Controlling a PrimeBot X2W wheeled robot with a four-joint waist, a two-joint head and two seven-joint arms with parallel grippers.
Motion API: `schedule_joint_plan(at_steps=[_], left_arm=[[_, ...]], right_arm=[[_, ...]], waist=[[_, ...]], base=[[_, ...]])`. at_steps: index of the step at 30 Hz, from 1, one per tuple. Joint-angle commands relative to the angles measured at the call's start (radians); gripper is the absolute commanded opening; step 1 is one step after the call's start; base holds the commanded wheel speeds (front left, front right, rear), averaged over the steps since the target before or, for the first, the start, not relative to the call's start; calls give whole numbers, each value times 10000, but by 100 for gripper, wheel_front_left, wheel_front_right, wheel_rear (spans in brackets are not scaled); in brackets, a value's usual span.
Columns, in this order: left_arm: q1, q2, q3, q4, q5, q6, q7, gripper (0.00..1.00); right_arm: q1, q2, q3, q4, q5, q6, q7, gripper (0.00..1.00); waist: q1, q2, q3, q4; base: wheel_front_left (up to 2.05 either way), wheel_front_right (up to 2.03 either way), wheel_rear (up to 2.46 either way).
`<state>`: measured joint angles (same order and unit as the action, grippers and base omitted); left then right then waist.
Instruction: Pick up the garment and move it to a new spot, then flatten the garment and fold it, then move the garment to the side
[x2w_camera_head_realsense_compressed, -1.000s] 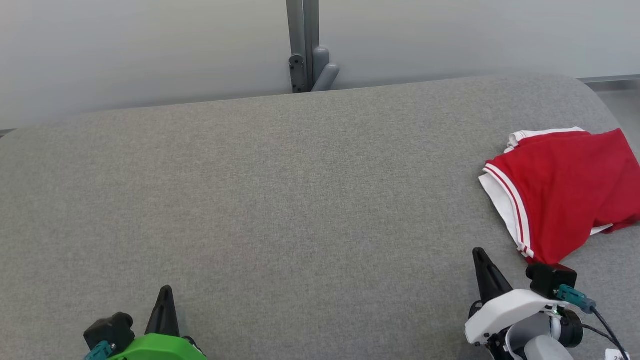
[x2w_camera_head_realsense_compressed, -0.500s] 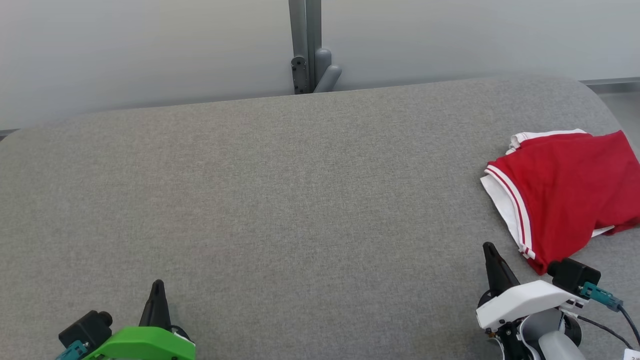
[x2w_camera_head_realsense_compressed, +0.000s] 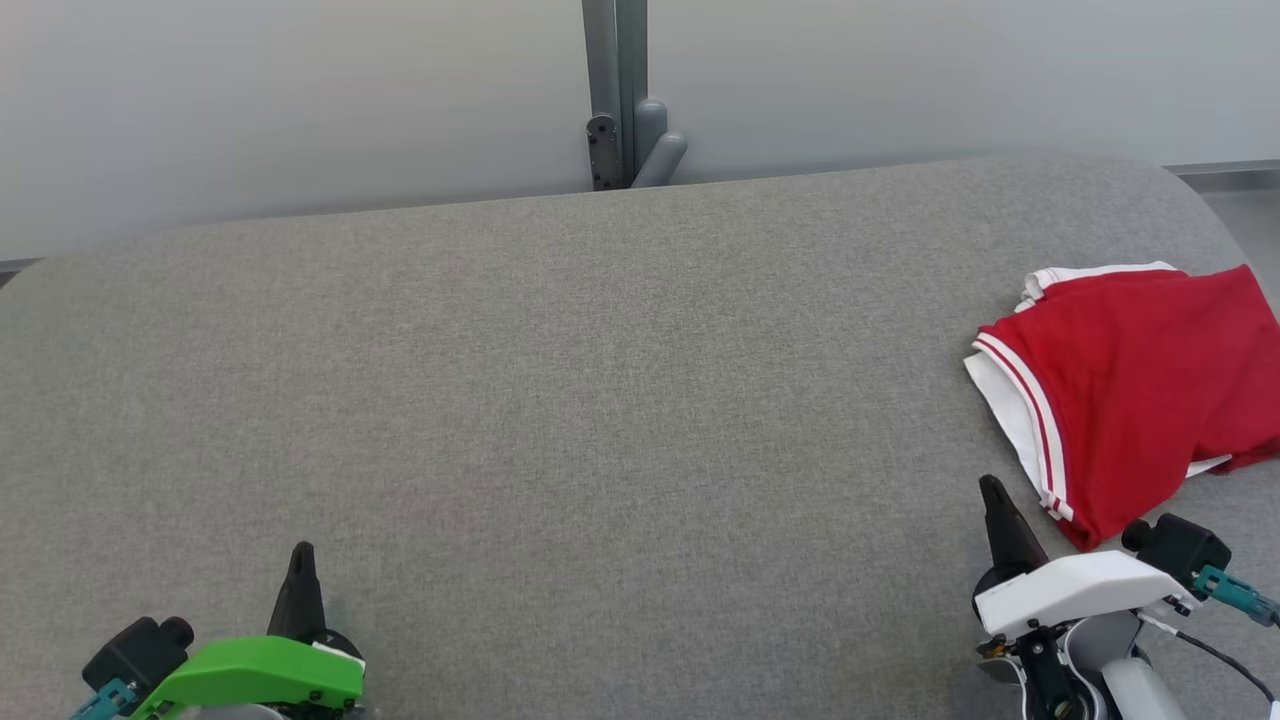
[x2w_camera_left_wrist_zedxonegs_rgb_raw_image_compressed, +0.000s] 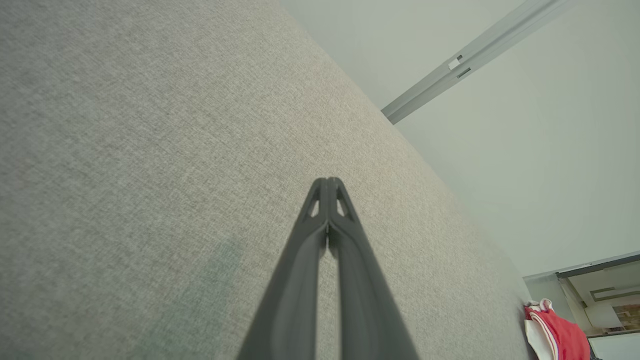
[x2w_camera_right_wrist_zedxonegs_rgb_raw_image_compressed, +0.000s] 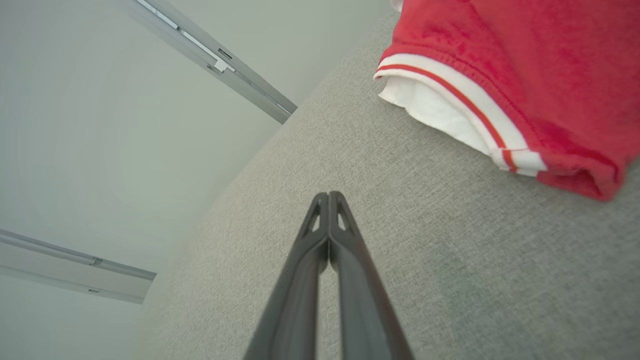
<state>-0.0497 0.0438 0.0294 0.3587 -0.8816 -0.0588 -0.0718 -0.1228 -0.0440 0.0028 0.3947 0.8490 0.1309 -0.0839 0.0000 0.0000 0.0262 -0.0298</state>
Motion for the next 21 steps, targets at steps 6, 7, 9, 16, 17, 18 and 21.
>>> schedule_joint_plan(at_steps=[6,7,9,16,17,18,21], left_arm=[[-310,52,159,-256,-944,-150,226,0],[-319,53,178,-271,-1069,-160,261,0],[-336,55,212,-297,-1278,-179,322,0],[-388,60,311,-392,-2050,-249,533,0],[-391,61,327,-407,-2162,-260,563,0],[-393,61,343,-423,-2275,-273,599,0],[-419,63,393,-467,-2563,-299,684,0]], right_arm=[[-124,-45,-156,-302,974,-1,248,0],[-124,-46,-172,-322,1100,-1,279,0],[-125,-47,-202,-359,1337,-1,334,0],[-125,-52,-308,-483,2140,-1,537,0],[-126,-53,-324,-499,2255,-1,563,0],[-126,-54,-337,-516,2367,-1,587,0],[-126,-56,-380,-566,2684,-1,671,0]], waist=[[0,0,-18,24],[0,0,-21,28],[0,0,-27,35],[0,0,-46,61],[0,0,-49,65],[0,0,-52,68],[0,0,-60,79]], base=[[0,0,0],[0,0,0],[0,0,0],[0,0,0],[0,0,0],[0,0,0],[0,0,0]])
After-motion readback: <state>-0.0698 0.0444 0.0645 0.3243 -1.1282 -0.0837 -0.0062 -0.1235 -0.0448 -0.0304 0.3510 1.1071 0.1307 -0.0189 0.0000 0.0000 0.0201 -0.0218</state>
